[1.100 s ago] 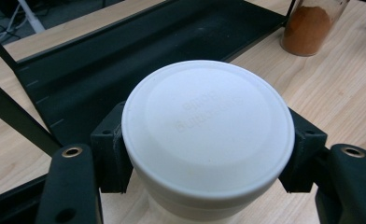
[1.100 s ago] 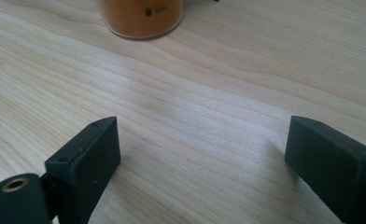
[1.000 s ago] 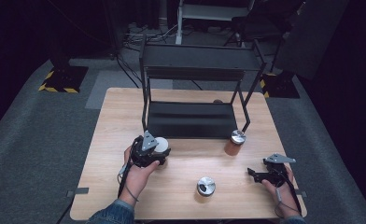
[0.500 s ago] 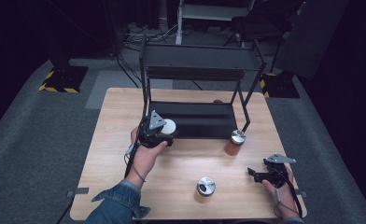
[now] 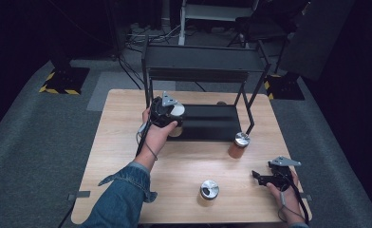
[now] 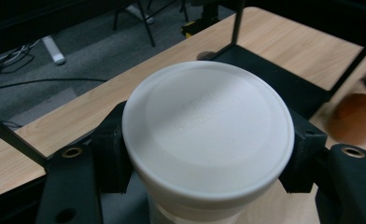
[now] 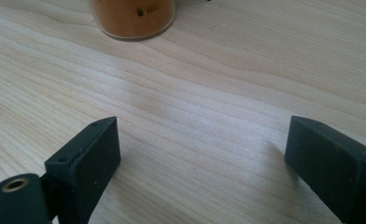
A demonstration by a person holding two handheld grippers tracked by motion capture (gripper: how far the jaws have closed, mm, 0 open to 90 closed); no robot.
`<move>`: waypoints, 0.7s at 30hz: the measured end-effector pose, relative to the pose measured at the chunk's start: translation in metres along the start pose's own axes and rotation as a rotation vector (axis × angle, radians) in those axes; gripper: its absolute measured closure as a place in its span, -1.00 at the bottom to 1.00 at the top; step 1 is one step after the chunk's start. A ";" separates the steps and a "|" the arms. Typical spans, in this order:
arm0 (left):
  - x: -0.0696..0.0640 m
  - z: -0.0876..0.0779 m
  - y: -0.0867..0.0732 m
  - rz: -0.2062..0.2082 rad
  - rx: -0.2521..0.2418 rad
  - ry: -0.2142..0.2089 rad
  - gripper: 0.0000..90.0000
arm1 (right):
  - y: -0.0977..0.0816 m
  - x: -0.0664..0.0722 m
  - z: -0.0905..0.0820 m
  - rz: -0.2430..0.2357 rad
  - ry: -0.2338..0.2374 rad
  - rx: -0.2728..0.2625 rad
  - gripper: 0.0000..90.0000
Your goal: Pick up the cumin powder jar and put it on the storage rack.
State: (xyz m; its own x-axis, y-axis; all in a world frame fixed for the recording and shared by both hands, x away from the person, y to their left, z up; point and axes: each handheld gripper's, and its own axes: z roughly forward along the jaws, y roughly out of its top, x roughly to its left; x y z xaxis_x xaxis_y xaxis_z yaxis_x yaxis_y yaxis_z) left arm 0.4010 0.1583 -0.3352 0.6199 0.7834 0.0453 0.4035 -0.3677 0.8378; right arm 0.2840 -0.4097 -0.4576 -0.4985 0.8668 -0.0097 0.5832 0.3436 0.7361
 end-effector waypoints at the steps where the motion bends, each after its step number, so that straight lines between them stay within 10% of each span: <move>1: 0.001 0.004 0.000 -0.001 0.006 0.008 -0.25 | 0.000 0.000 0.000 0.000 0.000 0.000 -0.79; 21: 0.011 0.037 -0.018 -0.084 0.060 0.056 -0.26 | 0.000 -0.004 0.000 -0.014 0.016 0.000 -0.79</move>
State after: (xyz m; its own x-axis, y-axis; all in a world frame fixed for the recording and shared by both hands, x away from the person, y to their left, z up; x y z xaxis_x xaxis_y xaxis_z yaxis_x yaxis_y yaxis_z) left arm 0.4258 0.1553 -0.3697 0.5445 0.8387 0.0082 0.4927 -0.3277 0.8062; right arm 0.2862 -0.4136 -0.4576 -0.5168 0.8560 -0.0090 0.5762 0.3556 0.7359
